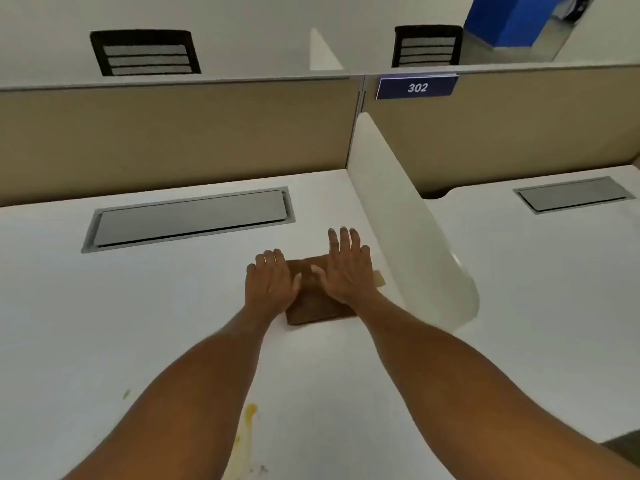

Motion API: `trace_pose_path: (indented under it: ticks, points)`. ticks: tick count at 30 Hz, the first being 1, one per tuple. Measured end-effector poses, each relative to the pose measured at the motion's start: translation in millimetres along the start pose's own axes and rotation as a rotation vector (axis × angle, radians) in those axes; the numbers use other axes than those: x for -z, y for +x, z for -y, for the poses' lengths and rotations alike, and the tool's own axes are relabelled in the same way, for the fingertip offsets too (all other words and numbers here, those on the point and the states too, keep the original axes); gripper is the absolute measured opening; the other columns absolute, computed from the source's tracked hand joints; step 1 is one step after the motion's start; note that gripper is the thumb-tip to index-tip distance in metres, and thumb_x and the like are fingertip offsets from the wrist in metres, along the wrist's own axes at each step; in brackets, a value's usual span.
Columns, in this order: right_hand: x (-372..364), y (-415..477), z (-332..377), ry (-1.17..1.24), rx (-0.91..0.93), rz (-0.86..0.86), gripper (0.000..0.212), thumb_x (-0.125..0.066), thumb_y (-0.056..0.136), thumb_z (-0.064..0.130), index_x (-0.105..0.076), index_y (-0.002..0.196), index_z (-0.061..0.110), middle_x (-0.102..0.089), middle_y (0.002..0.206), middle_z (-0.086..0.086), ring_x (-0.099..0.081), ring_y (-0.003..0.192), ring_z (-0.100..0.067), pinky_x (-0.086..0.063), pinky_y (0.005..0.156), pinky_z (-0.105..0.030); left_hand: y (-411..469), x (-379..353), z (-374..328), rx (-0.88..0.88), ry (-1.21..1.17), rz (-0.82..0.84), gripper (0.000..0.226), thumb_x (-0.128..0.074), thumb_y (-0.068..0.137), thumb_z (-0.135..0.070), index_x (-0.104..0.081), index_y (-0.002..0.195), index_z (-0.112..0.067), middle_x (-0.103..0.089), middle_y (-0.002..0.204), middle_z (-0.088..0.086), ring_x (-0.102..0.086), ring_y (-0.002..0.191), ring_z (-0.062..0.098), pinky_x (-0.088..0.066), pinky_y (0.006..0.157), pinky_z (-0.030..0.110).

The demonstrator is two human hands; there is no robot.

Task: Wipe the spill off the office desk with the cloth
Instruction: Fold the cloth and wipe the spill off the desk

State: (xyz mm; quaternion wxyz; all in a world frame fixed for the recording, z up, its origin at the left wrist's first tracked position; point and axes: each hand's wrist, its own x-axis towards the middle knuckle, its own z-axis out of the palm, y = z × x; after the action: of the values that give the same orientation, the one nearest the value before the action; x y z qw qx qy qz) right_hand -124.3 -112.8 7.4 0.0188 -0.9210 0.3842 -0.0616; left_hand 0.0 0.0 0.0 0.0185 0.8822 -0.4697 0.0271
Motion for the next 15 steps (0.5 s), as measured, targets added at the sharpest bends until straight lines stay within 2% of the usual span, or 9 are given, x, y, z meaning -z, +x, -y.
trace_pose_path:
  ticks: [2, 4, 11, 15]
  points:
    - [0.7, -2.0, -1.8, 0.019, -0.057, 0.024, 0.083, -0.032, 0.087, 0.066, -0.019, 0.146, 0.010, -0.033, 0.150, -0.022, -0.028, 0.138, -0.041, -0.035, 0.103, -0.056, -1.1, -0.4, -5.4, 0.110, -0.088, 0.025, 0.054, -0.047, 0.086, -0.050, -0.054, 0.107, -0.001, -0.061, 0.100, 0.017, -0.056, 0.089, 0.032, -0.045, 0.070, 0.039]
    - [-3.5, -9.0, -6.1, -0.009, -0.081, 0.023, 0.082, -0.032, 0.087, 0.065, -0.023, 0.145, 0.007, -0.038, 0.145, -0.024, -0.033, 0.133, -0.042, -0.038, 0.097, -0.055, -4.3, -4.8, -12.2, 0.186, -0.126, 0.049, 0.050, -0.047, 0.088, -0.049, -0.057, 0.101, -0.002, -0.061, 0.099, 0.016, -0.055, 0.091, 0.032, -0.044, 0.072, 0.040]
    - [-12.6, -21.4, -9.0, 0.034, -0.182, 0.053, 0.085, -0.037, 0.086, 0.065, -0.021, 0.144, 0.006, -0.039, 0.141, -0.020, -0.048, 0.113, -0.035, -0.046, 0.085, -0.049, -4.1, -11.6, -35.7, 0.403, -0.267, 0.118, 0.044, -0.046, 0.093, -0.043, -0.056, 0.106, -0.003, -0.064, 0.104, 0.015, -0.059, 0.096, 0.032, -0.046, 0.078, 0.040]
    - [-16.7, -22.3, -7.6, 0.064, -0.230, 0.050, 0.086, -0.037, 0.087, 0.063, -0.019, 0.145, 0.003, -0.038, 0.144, -0.022, -0.049, 0.116, -0.037, -0.043, 0.090, -0.049, 2.1, -11.4, -32.9, 0.448, -0.323, 0.160, 0.040, -0.047, 0.095, -0.038, -0.054, 0.110, -0.001, -0.064, 0.108, 0.016, -0.061, 0.098, 0.033, -0.048, 0.079, 0.040]
